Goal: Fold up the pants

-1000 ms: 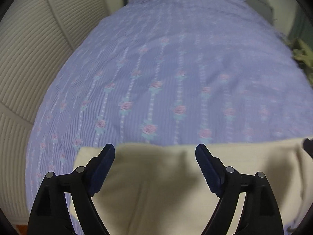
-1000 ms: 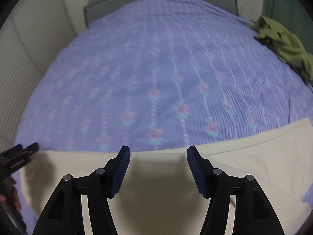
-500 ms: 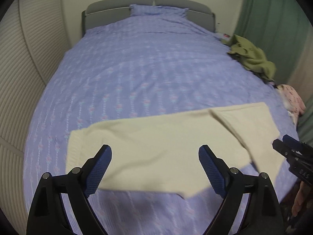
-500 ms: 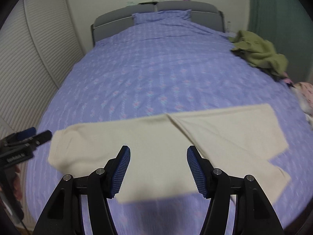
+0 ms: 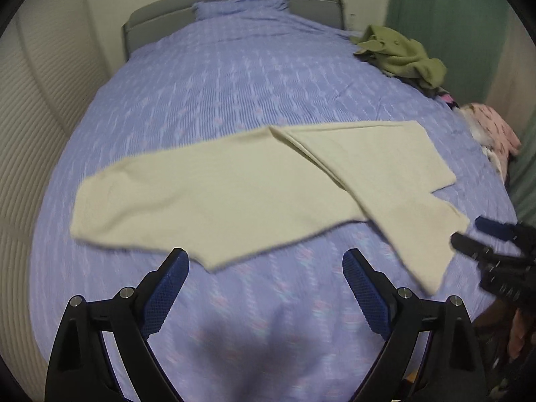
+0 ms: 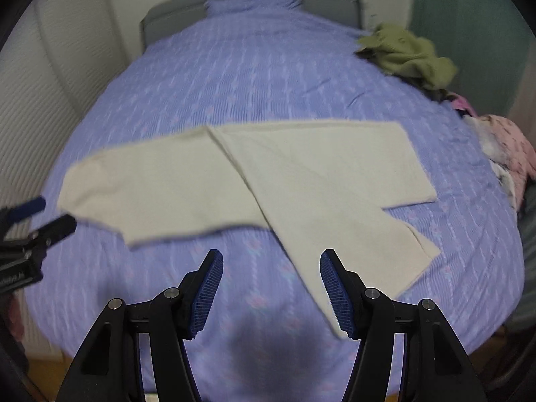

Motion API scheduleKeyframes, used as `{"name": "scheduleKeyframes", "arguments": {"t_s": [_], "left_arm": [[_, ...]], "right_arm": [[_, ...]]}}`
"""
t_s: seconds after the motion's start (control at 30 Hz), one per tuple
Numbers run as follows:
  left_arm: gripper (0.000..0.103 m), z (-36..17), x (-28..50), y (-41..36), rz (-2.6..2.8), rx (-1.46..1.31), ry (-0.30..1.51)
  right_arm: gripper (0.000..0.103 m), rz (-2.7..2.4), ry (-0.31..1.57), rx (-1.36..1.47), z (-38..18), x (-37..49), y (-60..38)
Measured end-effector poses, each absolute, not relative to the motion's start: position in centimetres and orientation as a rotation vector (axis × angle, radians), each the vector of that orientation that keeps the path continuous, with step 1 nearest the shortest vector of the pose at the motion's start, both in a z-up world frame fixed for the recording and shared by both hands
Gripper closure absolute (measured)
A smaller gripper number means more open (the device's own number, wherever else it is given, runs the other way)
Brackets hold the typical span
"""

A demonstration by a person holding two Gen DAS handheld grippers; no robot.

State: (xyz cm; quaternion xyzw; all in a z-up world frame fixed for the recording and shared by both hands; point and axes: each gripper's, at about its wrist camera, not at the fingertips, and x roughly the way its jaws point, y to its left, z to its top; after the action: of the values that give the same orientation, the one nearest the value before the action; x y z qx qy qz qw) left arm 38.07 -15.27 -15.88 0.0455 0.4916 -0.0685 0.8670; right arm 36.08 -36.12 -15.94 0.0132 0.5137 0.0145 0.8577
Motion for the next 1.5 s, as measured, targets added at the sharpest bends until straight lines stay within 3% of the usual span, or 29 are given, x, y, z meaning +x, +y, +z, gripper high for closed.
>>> {"name": "scheduleKeyframes", "arguments": {"t_s": [0.27,0.6,0.87,0.93,0.97,1.07,1.3,1.5], "left_arm": [[0.009,-20.5,33.5,-21.1,0.013,0.073,1.154],[0.009,-25.0,31.5,-23.0,0.016,0.115,1.236],[0.009,-26.3,31.0,-23.4,0.062,0.110,1.275],[0.009,-26.2,31.4,-23.8,0.069,0.097,1.281],[0.010,-26.0,31.8,-24.1,0.069,0.082,1.283],[0.010,-24.8,32.7,-24.7,0.073,0.048,1.259],[0.010,-21.2,36.8,-26.3,0.045,-0.011,1.155],[0.010,-19.1,42.4,-29.2,-0.004,0.025,1.079]], "right_arm": [[0.041,0.177,1.206,-0.114,-22.2,35.0,-40.4],[0.043,0.142,1.328,-0.182,-29.7,34.4,-40.6],[0.061,0.113,1.365,-0.361,-34.2,35.8,-39.4],[0.074,0.139,1.388,-0.354,-34.6,36.4,-39.9],[0.096,0.166,1.395,-0.335,-34.3,36.7,-40.4],[0.096,0.180,1.346,-0.305,-31.7,37.2,-42.0],[0.096,0.099,1.116,-0.133,-19.7,40.6,-51.5],[0.096,0.031,0.984,-0.186,-15.3,46.7,-55.5]]}}
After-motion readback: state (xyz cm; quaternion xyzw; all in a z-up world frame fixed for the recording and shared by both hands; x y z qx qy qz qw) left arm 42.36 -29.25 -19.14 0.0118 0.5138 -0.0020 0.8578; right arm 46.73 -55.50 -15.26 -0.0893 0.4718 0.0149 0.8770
